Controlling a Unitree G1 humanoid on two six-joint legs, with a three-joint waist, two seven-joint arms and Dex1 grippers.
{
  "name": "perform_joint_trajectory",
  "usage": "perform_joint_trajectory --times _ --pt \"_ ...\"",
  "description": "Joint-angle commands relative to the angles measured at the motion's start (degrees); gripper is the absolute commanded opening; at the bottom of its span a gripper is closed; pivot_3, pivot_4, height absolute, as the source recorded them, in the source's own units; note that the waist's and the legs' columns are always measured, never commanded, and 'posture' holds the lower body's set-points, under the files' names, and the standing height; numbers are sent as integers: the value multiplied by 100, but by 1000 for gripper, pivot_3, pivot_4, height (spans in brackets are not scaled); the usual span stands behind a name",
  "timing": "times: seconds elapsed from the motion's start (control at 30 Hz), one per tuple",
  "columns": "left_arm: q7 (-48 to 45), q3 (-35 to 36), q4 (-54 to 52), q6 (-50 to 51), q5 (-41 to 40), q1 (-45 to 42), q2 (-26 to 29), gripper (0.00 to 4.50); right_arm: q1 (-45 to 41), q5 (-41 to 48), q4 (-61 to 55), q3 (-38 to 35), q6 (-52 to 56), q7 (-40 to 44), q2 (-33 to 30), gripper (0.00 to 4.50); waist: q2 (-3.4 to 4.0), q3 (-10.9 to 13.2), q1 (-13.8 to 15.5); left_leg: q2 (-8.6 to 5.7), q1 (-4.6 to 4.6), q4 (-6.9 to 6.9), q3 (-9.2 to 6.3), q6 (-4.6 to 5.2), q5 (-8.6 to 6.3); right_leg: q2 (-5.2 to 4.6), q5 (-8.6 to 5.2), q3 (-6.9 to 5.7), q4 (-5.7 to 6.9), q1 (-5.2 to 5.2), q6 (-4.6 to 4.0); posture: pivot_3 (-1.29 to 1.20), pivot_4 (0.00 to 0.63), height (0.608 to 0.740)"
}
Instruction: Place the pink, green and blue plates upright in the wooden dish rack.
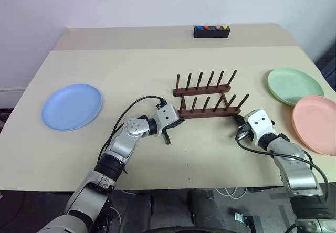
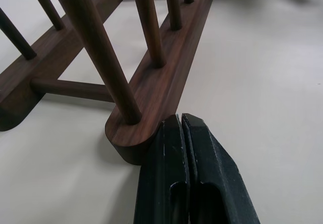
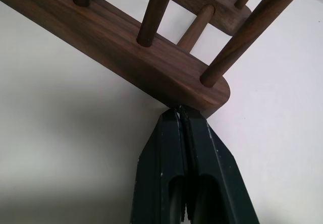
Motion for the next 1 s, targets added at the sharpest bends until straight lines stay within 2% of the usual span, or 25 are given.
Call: perform_joint_trajectory --times 0.03,0.17,0.27,0.4,0.5,0.63,0.73,1.0 --pt "37 111 34 -50 10 -25 50 16 65 -13 -115 -21 -65 -29 26 35 0 0 3 0 0 0 0 0 0 0 0 0 0 0 0 0 150 740" --pt "45 89 -20 -46 44 33 95 16 377 154 -564 -270 118 -37 -37 35 0 0 12 0 0 -3 0 0 0 0 -1 0 -1 0 1 0 150 740" --pt "-22 118 -122 -6 -48 97 114 16 697 294 -1123 -611 693 -112 -133 35 0 0 19 0 -2 -6 0 0 0 0 -3 0 -1 -2 2 0 150 740" --pt "-330 116 -445 81 -280 262 201 16 1210 580 -1694 -1249 779 183 -417 35 2 1 12 -1 -6 -8 0 0 0 -1 -4 2 -2 -6 2 0 150 740" --pt "-705 52 -833 153 -498 459 334 0 1667 1091 -2198 -1973 1143 511 -609 881 2 1 17 0 -5 -9 1 0 -1 -1 -6 3 -3 -6 1 0 150 740" --pt "-1213 7 -1196 269 -845 607 406 0 1961 1001 -2282 -2669 1450 463 -903 2891 -1 3 26 0 -9 -5 1 0 -1 -1 -15 3 -6 -5 -14 0 150 740" --pt "-1392 -63 -1275 285 -921 625 369 0 2071 643 -1933 -2804 1595 251 -1066 4473 -3 4 34 0 -10 -3 3 0 -1 -1 -17 2 -11 -4 -19 0 150 740" --pt "-1562 -115 -1438 394 -1022 660 248 0 2006 269 -1702 -2530 1814 -101 -1009 4473 0 2 18 0 -26 -7 3 1 -1 -2 -15 3 -26 -14 -20 0 150 740"
